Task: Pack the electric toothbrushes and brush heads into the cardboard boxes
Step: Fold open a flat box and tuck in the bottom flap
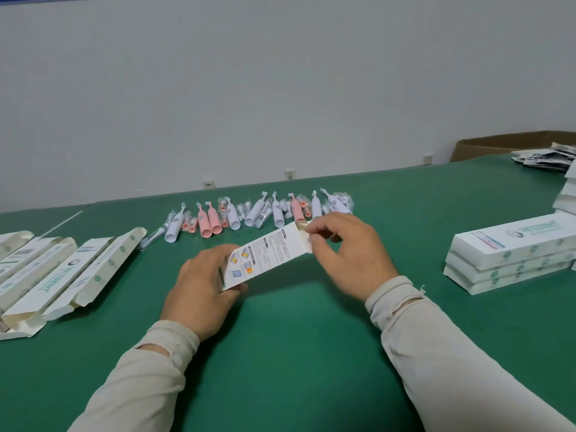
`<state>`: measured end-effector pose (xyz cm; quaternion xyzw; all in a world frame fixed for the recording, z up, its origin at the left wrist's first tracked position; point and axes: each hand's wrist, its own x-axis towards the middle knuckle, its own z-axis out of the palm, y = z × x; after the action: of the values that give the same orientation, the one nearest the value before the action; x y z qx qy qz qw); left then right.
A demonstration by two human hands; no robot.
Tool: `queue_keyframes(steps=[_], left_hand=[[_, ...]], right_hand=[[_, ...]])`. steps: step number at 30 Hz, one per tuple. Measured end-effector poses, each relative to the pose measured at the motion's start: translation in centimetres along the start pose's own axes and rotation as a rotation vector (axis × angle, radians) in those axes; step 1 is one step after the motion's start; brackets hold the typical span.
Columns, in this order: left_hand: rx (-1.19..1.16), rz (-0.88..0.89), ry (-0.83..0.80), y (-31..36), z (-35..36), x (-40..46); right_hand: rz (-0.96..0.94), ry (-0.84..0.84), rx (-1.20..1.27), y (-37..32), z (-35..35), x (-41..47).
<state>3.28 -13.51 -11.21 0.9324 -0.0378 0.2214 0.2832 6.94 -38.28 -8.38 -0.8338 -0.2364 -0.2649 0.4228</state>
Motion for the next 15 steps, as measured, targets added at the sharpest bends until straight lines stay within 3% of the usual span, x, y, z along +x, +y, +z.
queue_keyframes(steps=[10,15], left_hand=[[-0.080,0.020,-0.036,-0.12,-0.06,0.08],[-0.134,0.042,-0.067,-0.21,-0.18,0.19]], right_hand=[[0.152,-0.330,0.243,0.55,-0.14,-0.41],[0.117,-0.321,0.282,0.40,0.00,-0.34]])
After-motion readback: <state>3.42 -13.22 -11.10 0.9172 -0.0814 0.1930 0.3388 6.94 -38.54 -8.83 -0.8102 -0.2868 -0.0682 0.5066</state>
